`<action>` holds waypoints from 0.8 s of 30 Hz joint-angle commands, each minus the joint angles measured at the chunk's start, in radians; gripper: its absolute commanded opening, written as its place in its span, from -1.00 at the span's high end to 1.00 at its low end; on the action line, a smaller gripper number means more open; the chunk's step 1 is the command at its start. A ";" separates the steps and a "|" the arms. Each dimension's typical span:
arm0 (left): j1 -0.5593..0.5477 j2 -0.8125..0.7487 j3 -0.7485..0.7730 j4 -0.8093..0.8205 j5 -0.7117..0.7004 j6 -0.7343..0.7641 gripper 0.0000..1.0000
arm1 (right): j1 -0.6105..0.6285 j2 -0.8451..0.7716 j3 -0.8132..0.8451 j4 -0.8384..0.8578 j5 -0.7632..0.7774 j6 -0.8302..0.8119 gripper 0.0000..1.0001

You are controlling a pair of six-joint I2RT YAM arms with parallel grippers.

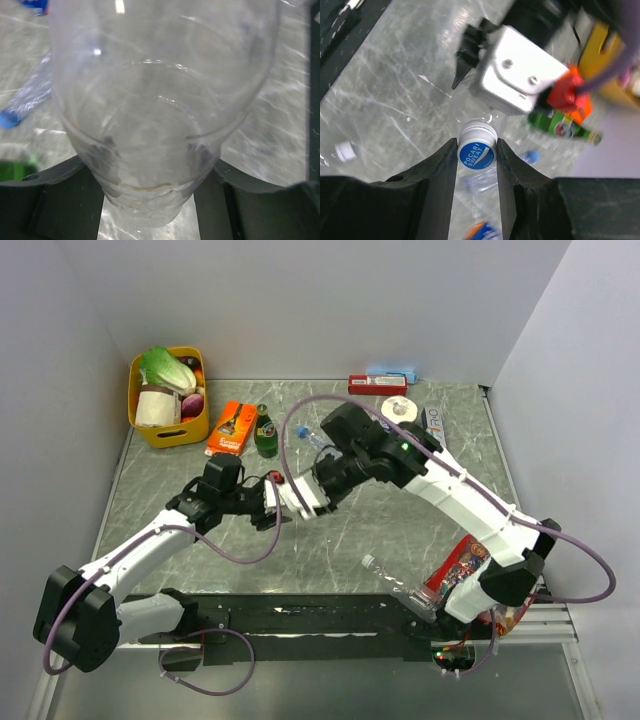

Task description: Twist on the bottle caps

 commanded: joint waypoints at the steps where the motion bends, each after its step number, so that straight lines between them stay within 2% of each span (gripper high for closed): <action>1: -0.010 -0.056 -0.039 0.395 -0.163 -0.301 0.98 | -0.047 0.128 0.122 0.070 0.047 0.496 0.64; 2: -0.014 -0.058 -0.047 0.493 -0.222 -0.350 0.98 | -0.060 0.158 0.155 0.059 0.050 0.583 0.68; 3: -0.018 -0.050 -0.047 0.517 -0.307 -0.419 0.98 | -0.092 0.222 0.229 0.023 0.044 0.666 0.70; 4: -0.021 -0.043 -0.041 0.533 -0.349 -0.451 0.98 | -0.111 0.259 0.271 -0.012 0.024 0.818 0.70; 6: -0.027 -0.020 -0.019 0.564 -0.442 -0.517 0.98 | -0.146 0.352 0.362 -0.088 -0.027 0.959 0.75; 7: -0.030 -0.012 -0.012 0.572 -0.473 -0.534 0.98 | -0.165 0.366 0.356 -0.082 -0.050 1.067 0.75; 10: -0.035 0.014 0.010 0.566 -0.547 -0.556 0.98 | -0.159 0.350 0.281 -0.040 -0.065 1.117 0.71; 12: -0.035 0.027 0.016 0.545 -0.567 -0.542 0.98 | -0.160 0.371 0.311 -0.050 -0.050 1.134 0.67; 14: -0.034 0.031 0.014 0.528 -0.581 -0.533 0.98 | -0.166 0.373 0.354 -0.045 -0.027 1.128 0.52; 15: -0.034 0.030 0.008 0.517 -0.580 -0.528 0.98 | -0.171 0.376 0.379 -0.047 -0.015 1.131 0.26; 16: -0.034 0.028 0.002 0.496 -0.578 -0.524 0.98 | -0.179 0.377 0.405 -0.051 -0.013 1.131 0.09; 17: -0.034 0.027 -0.010 0.483 -0.557 -0.513 0.98 | -0.204 0.379 0.463 -0.057 -0.041 1.116 -0.19; 18: -0.035 0.022 -0.016 0.469 -0.544 -0.505 0.98 | -0.217 0.376 0.488 -0.068 -0.048 1.099 -0.31; 21: -0.035 0.023 -0.036 0.397 -0.517 -0.482 0.98 | -0.281 0.315 0.474 -0.086 -0.047 1.018 -0.53; 24: -0.030 0.030 -0.027 0.284 -0.423 -0.424 0.98 | -0.346 0.186 0.309 -0.059 -0.097 0.833 -0.54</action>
